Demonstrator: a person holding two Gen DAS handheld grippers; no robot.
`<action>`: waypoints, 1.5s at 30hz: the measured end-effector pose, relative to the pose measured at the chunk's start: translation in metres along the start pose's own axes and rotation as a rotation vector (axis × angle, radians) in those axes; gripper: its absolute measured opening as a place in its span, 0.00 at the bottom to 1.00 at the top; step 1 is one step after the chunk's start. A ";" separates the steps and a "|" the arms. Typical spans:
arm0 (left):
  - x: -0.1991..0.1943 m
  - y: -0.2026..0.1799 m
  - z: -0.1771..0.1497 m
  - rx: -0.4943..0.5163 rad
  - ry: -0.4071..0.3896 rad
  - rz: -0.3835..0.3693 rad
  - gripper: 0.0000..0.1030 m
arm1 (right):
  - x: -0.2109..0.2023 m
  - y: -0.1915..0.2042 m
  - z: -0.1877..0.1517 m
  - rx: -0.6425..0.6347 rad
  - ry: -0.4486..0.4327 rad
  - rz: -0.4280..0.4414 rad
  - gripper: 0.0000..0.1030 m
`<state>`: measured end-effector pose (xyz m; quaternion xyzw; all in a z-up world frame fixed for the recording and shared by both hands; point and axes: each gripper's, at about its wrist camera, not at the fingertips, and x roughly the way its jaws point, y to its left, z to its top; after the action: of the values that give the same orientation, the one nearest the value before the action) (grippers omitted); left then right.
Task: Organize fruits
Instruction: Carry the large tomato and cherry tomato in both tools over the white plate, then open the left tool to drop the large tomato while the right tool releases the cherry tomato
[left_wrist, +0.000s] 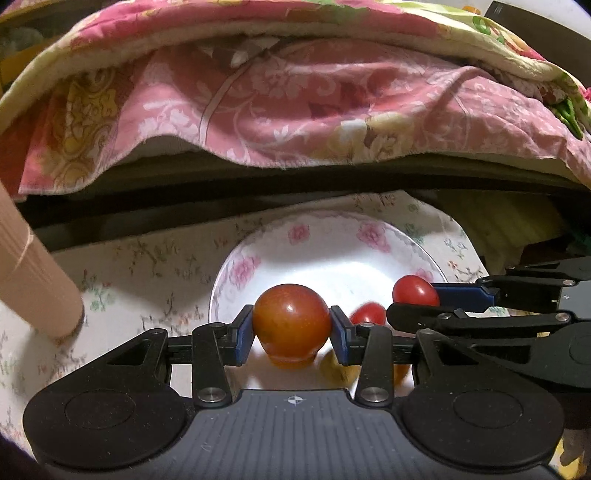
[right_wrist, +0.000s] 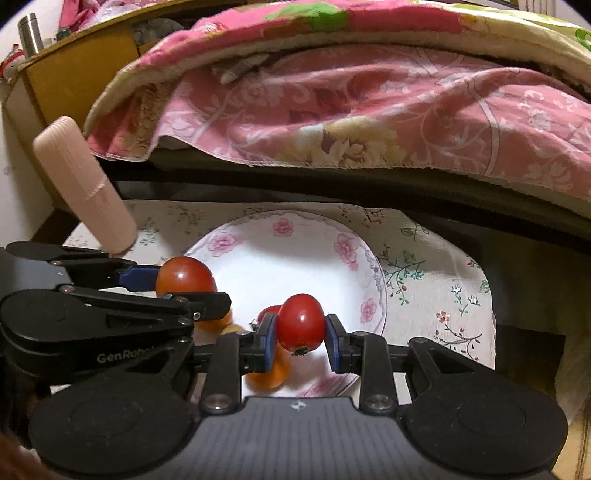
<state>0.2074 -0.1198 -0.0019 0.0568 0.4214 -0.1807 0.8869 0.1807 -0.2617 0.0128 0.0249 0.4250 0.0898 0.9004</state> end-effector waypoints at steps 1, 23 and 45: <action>0.002 0.000 0.002 0.000 0.000 0.001 0.48 | 0.002 -0.001 0.001 0.007 -0.005 -0.002 0.29; -0.007 0.009 0.014 -0.009 -0.004 0.047 0.59 | 0.004 -0.010 0.007 0.042 -0.053 -0.003 0.33; -0.072 0.011 -0.020 -0.003 -0.005 0.038 0.66 | -0.033 0.025 -0.014 -0.011 -0.059 0.029 0.33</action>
<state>0.1554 -0.0853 0.0400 0.0629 0.4183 -0.1630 0.8913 0.1463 -0.2435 0.0318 0.0286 0.3973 0.1046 0.9113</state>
